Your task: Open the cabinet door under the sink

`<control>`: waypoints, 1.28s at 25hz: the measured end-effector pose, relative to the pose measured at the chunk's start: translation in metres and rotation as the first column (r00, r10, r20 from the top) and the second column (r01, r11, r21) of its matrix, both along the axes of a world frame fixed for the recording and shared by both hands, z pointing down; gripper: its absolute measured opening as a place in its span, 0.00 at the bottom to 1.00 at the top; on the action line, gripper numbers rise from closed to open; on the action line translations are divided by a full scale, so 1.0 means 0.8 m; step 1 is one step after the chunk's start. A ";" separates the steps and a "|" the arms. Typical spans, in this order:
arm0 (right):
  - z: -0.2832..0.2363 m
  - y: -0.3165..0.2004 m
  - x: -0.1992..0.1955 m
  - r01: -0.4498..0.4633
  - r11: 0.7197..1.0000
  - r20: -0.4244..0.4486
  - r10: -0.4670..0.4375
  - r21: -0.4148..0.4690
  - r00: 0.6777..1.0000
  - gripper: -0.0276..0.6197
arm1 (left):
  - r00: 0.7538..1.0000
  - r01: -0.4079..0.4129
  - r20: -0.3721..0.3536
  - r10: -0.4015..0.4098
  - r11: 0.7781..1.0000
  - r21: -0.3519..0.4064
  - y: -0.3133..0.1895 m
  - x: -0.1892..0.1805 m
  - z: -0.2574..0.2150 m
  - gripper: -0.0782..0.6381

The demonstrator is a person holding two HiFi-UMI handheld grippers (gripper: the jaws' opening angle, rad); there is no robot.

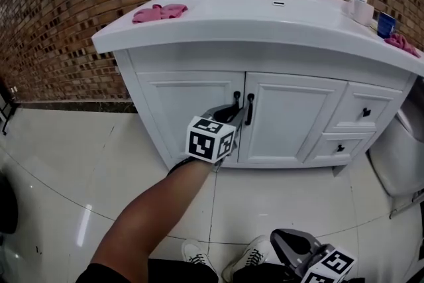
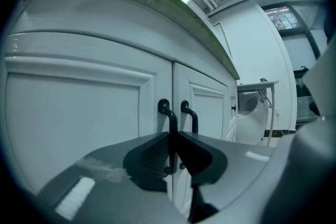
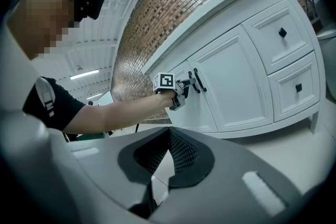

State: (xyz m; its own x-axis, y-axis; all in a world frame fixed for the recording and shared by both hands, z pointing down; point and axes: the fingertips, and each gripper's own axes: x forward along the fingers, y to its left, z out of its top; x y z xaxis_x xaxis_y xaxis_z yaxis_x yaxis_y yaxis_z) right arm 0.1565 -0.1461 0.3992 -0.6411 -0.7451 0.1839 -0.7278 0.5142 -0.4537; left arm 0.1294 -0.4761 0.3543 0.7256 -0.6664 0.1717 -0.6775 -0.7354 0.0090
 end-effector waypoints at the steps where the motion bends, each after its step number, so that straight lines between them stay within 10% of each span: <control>1: 0.000 0.001 -0.002 0.007 1.000 0.002 -0.007 -0.003 1.000 0.05 | 1.000 0.002 0.008 -0.002 1.000 0.008 0.001 -0.001 0.000 0.19; 32: -0.018 0.011 -0.056 0.040 0.998 -0.071 -0.037 0.049 0.997 0.05 | 0.994 -0.114 0.004 0.114 0.993 0.013 0.212 -0.137 0.009 0.17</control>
